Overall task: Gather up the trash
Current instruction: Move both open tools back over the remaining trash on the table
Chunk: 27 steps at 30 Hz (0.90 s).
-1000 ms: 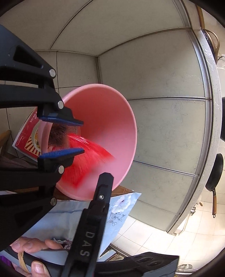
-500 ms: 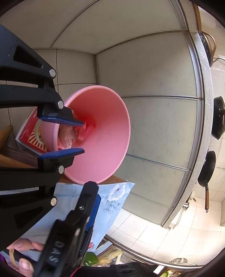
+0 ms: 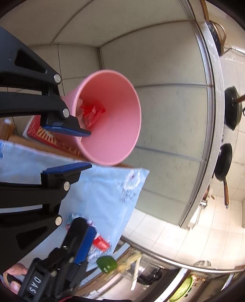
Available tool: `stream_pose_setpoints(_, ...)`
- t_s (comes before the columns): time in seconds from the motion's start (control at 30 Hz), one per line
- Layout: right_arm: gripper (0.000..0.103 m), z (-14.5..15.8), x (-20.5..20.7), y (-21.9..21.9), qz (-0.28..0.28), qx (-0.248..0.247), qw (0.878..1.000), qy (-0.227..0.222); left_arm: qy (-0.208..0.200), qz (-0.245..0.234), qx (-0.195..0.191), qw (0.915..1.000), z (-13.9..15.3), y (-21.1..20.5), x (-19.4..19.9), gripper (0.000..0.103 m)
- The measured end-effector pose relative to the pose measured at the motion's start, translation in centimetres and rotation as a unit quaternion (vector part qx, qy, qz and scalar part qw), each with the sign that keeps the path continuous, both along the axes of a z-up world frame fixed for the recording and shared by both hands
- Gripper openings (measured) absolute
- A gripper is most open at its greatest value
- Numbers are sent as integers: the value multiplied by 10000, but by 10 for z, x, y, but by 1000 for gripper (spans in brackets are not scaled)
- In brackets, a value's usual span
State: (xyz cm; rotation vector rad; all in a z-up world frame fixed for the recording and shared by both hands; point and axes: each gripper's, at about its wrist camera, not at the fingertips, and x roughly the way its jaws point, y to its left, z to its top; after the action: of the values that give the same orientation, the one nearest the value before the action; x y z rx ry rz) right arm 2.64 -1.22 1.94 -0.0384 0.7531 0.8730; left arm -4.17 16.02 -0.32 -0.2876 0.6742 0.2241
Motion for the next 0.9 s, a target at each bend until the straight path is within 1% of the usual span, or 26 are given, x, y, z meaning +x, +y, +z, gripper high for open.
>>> stream_pose_setpoints(0.17,36,-7,-13,-40,-345,9,9993,171,-16,-270,-42,9996,-1,-24,1,30)
stream_pose_setpoints(0.27,36,-9,-15,-64,-648,9,9977,212,-9,-447,-45,9990,-2,-40,3,30)
stream_pose_setpoints(0.33,36,-11,-15,-80,-874,-43,9959,206,12,-564,24,9984,-3,-50,5,30)
stream_pose_setpoints(0.53,36,-23,-4,-122,-1504,-107,9881,302,106,-941,31,9955,-7,-68,13,30)
stream_pose_setpoints(0.63,36,-29,-1,-135,-1691,-159,9849,331,135,-1113,-22,9937,-9,-75,19,30)
stream_pose_setpoints(0.77,36,-33,-1,-147,-1887,-304,9813,230,146,-1395,-232,9898,-10,-87,28,33)
stream_pose_setpoints(0.9,36,-34,0,-166,-2157,-386,9756,129,244,-1644,-436,9851,-12,-99,41,33)
